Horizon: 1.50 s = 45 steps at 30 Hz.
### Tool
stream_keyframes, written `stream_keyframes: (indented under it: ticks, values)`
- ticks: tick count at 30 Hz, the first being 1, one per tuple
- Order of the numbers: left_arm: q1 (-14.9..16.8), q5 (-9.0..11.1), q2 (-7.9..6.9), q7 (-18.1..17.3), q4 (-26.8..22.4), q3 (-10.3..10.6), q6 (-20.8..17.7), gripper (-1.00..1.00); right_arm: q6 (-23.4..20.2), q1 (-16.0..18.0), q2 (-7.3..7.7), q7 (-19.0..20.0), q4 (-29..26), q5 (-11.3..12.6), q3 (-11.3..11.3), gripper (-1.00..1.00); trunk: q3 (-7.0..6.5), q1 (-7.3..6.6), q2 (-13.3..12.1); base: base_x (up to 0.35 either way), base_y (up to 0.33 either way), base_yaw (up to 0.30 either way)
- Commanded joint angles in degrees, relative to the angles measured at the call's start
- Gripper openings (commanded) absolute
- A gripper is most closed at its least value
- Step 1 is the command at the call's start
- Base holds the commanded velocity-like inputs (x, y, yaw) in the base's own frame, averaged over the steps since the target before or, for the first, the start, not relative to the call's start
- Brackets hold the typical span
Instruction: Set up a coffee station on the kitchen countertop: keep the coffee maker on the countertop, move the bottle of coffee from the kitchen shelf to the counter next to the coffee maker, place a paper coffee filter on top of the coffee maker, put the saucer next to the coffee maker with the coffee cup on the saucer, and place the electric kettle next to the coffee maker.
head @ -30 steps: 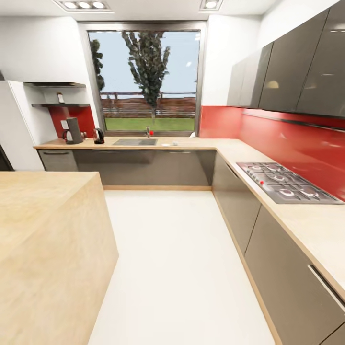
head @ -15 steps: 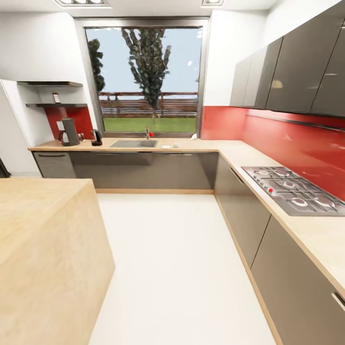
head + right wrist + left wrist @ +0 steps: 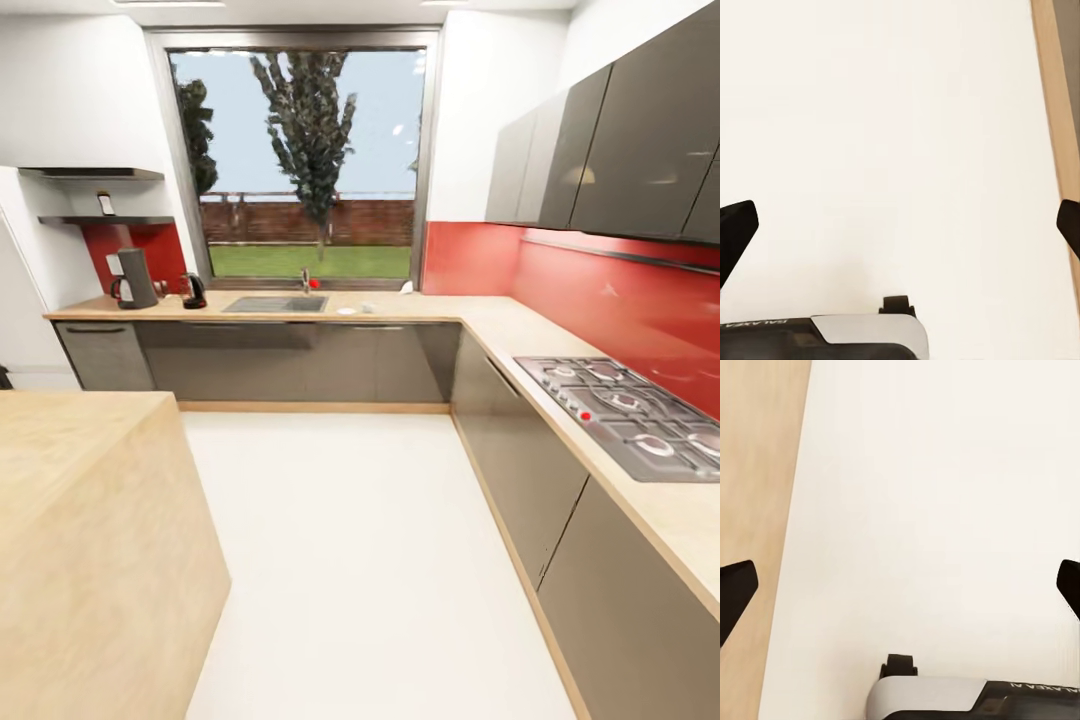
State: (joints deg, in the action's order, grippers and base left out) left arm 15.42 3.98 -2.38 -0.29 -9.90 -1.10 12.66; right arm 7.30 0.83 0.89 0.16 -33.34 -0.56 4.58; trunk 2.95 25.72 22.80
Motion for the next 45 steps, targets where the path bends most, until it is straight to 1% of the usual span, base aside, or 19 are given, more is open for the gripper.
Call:
stream_keyframes:
  ticks: [1,45]
  values:
    - [0.1,0.4,0.01,-0.1,0.1,0.0,0.2,1.0,0.2,0.0,-0.01,0.0,0.0,-0.1,0.1,1.0,0.13,0.07,0.1,0.337,0.0,0.0]
    - [0.1,0.4,0.01,-0.1,0.1,0.0,0.2,1.0,0.2,0.0,-0.01,0.0,0.1,-0.1,0.1,1.0,0.13,0.07,0.1,0.337,0.0,0.0]
